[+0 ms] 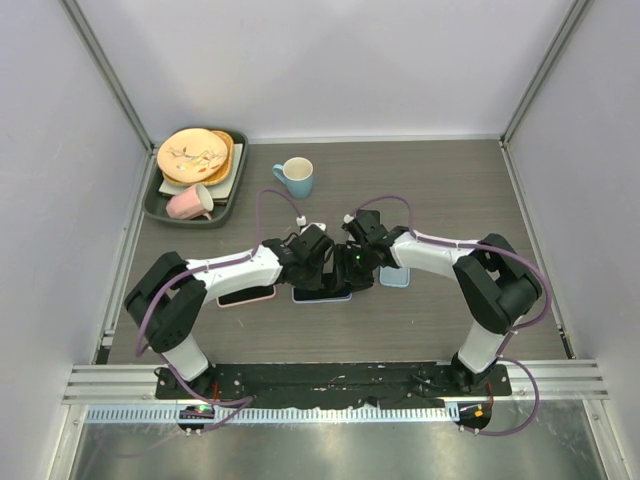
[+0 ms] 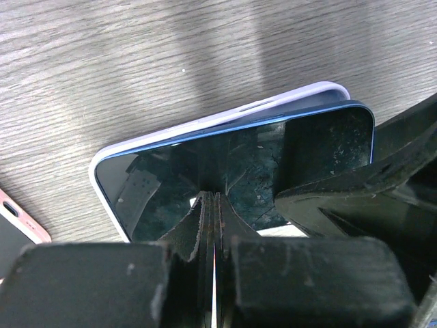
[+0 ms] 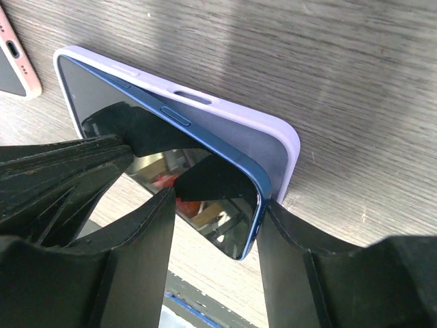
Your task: Put the phone into the phone case
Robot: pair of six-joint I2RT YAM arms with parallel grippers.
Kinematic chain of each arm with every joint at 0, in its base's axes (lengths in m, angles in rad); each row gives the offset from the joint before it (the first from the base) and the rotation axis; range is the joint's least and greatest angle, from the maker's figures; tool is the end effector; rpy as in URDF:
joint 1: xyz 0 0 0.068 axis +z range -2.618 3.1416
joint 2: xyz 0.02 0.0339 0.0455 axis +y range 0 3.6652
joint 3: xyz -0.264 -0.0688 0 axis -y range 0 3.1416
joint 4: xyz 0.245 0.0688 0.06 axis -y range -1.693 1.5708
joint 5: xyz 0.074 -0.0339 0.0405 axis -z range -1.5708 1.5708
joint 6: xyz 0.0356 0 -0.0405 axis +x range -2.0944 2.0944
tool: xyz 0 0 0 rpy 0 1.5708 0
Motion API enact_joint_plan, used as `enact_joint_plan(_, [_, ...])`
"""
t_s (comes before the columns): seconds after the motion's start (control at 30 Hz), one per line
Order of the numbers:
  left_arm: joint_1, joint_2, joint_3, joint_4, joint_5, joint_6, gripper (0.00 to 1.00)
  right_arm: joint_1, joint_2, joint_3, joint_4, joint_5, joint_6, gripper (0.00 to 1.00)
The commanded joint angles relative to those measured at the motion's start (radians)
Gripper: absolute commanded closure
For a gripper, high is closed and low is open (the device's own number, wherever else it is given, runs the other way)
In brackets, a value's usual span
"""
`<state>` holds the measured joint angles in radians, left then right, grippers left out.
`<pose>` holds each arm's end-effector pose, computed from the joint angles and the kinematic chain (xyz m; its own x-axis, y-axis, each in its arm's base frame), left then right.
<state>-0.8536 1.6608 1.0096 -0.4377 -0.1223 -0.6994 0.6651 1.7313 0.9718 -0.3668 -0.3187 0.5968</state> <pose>0.2173 -0.2426 0.1788 -0.9033 0.0636 -0.4242 0.1690 0.9617 -0.2156 0.2508 0.2109 0.1516 -0.9765 -0.0876 -0.1967 -0.1732 0.8624 0.4756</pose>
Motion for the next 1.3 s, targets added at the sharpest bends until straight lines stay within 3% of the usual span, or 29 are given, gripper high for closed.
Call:
enact_joint_plan(0.0, [-0.007, 0.05, -0.026, -0.003, 0.001, -0.012, 1.0, 0.03, 0.057, -0.025, -0.254, 0.311, -0.115, 0.47])
enact_joint_plan(0.37, [-0.007, 0.048, -0.029, -0.012, -0.007, -0.008, 1.0, 0.117, 0.045, 0.094, -0.379, 0.473, -0.121, 0.46])
enact_joint_plan(0.77, [-0.009, 0.036, -0.048, -0.039, -0.028, -0.002, 1.0, 0.128, -0.14, 0.139, -0.402, 0.624, -0.115, 0.48])
enact_joint_plan(0.9, [-0.01, 0.031, -0.052, -0.042, -0.036, -0.002, 1.0, 0.084, -0.234, 0.084, -0.322, 0.528, -0.111, 0.48])
enact_joint_plan(1.1, [-0.016, 0.016, -0.04, -0.055, -0.046, -0.002, 1.0, -0.102, -0.338, -0.057, -0.14, 0.146, -0.071, 0.48])
enact_joint_plan(1.27, [-0.018, 0.013, -0.028, -0.059, -0.045, 0.008, 1.0, -0.18, -0.308, -0.168, 0.043, -0.133, -0.016, 0.49])
